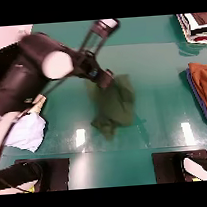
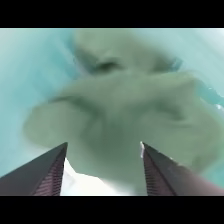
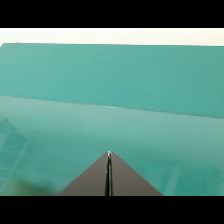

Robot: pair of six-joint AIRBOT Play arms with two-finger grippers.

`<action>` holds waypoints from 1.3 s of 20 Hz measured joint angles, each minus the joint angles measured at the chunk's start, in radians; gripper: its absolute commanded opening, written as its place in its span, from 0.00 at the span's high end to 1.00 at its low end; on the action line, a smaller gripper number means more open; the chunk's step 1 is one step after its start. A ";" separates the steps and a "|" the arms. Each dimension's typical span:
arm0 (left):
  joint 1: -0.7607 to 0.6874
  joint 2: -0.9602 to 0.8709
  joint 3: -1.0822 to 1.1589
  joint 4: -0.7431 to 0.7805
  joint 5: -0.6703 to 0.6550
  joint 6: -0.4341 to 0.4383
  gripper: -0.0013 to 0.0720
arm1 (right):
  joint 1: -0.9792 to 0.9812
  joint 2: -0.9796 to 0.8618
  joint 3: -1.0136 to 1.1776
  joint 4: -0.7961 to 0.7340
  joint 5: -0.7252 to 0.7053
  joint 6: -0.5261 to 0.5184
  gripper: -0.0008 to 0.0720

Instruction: Fold the shirts.

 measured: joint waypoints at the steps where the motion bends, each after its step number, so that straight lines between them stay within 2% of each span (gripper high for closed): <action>1: 0.014 -0.016 -0.002 0.001 0.016 0.000 0.23 | -0.001 0.000 0.001 0.000 0.009 0.000 0.97; 4: 0.124 -0.043 -0.026 -0.005 0.031 -0.022 0.23 | -0.002 0.002 0.002 0.000 0.023 0.000 0.97; 9: 0.318 -0.092 -0.159 -0.216 0.140 -0.029 0.23 | 0.024 -0.018 0.002 -0.001 0.051 0.000 0.97; 17: 0.391 -0.323 -0.214 -0.515 0.336 0.029 0.23 | 0.127 -0.106 0.002 0.000 0.113 0.000 0.97; 19: 0.394 -0.358 -0.215 -0.594 0.373 0.057 0.57 | 0.139 -0.125 0.002 0.000 0.118 0.003 0.97; 20: 0.395 -0.371 -0.216 -0.622 0.388 0.067 0.80 | 0.143 -0.134 0.002 0.000 0.121 0.010 0.97; 21: 0.395 -0.380 -0.216 -0.643 0.404 0.075 0.94 | 0.146 -0.143 0.002 0.000 0.125 0.016 0.97; 24: 0.415 -0.389 -0.197 -0.668 0.426 0.091 0.94 | 0.151 -0.169 0.001 -0.002 0.159 0.026 0.97; 26: 0.452 -0.365 -0.175 -0.643 0.388 0.098 0.94 | 0.151 -0.177 -0.023 -0.021 0.205 0.037 0.97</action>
